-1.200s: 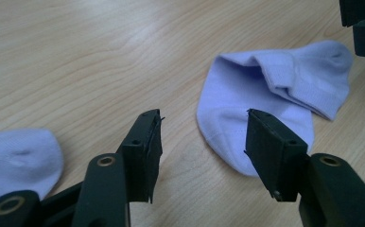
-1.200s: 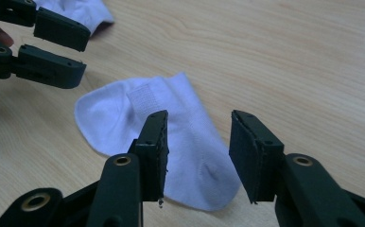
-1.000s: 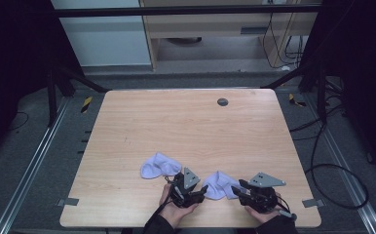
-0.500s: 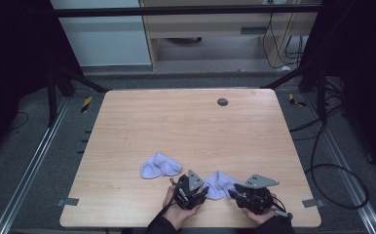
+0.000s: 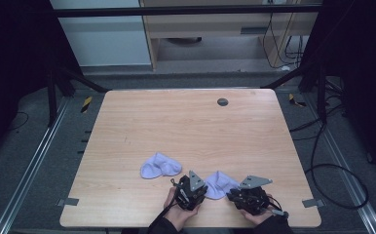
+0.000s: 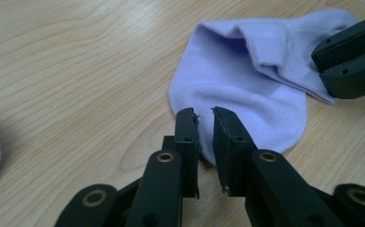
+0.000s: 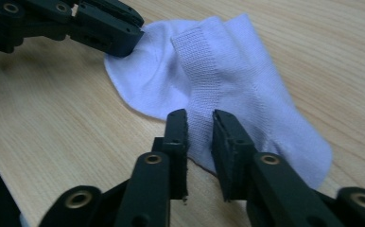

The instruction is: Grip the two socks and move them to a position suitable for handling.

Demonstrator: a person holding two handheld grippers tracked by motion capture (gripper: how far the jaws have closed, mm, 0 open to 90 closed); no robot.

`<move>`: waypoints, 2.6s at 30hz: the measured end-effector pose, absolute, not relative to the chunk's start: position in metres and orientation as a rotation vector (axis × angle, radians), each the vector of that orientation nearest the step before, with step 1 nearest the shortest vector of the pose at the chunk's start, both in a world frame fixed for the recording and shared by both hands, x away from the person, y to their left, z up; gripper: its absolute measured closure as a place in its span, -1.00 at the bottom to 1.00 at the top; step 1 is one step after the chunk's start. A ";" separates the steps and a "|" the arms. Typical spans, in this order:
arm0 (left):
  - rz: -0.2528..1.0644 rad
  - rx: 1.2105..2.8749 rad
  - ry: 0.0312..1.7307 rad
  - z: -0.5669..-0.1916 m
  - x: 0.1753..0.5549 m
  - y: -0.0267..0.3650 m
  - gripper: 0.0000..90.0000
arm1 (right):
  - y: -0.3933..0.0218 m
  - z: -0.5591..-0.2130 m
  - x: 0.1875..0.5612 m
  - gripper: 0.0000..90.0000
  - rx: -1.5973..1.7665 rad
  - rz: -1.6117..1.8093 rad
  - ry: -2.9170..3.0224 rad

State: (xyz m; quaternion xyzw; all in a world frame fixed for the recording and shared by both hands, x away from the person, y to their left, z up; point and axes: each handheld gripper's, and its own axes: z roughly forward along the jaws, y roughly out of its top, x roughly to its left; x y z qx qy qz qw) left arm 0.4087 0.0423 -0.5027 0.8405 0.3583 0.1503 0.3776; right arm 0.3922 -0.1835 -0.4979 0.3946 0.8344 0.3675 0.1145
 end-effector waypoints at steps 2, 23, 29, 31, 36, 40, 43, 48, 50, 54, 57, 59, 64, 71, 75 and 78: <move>0.381 2.149 0.917 -0.503 0.408 0.042 0.81 | -0.183 -0.498 0.393 0.79 1.155 1.083 2.455; 0.358 2.157 0.907 -0.502 0.409 0.042 0.95 | -0.198 -0.475 0.399 0.98 1.230 1.257 2.254; 0.356 2.157 0.906 -0.502 0.409 0.042 0.95 | -0.203 -0.474 0.406 0.98 1.278 1.252 2.204; 0.355 2.157 0.905 -0.502 0.409 0.042 0.95 | -0.204 -0.474 0.408 0.98 1.278 1.250 2.196; 0.343 2.151 0.900 -0.501 0.409 0.042 0.95 | -0.207 -0.473 0.412 0.98 1.309 1.234 2.166; 0.343 2.155 0.898 -0.500 0.410 0.042 0.96 | -0.212 -0.471 0.414 0.98 1.314 1.217 2.145; 0.341 2.158 0.899 -0.500 0.410 0.042 0.96 | -0.216 -0.472 0.417 0.98 1.321 1.191 2.119; 0.342 2.161 0.892 -0.501 0.410 0.041 0.96 | -0.221 -0.476 0.427 0.97 1.357 1.117 2.093; 0.340 2.161 0.893 -0.501 0.410 0.040 0.96 | -0.224 -0.478 0.429 0.97 1.376 1.091 2.079; 0.340 2.158 0.893 -0.502 0.410 0.040 0.95 | -0.230 -0.481 0.431 0.93 1.407 1.037 2.047; 0.334 2.150 0.893 -0.500 0.410 0.041 0.91 | -0.234 -0.484 0.432 0.85 1.423 1.000 2.032; 0.339 2.142 0.891 -0.497 0.411 0.042 0.82 | -0.237 -0.483 0.431 0.77 1.419 1.008 2.010; 0.363 2.110 0.875 -0.480 0.411 0.056 0.59 | -0.240 -0.477 0.428 0.57 1.387 1.069 1.967; 0.398 2.039 0.905 -0.457 0.416 0.096 0.23 | -0.232 -0.467 0.426 0.26 1.295 1.168 1.976; 0.435 2.007 0.944 -0.445 0.418 0.127 0.10 | -0.223 -0.462 0.426 0.12 1.260 1.197 1.982; 0.460 1.996 0.974 -0.441 0.418 0.147 0.04 | -0.216 -0.459 0.428 0.06 1.239 1.209 1.994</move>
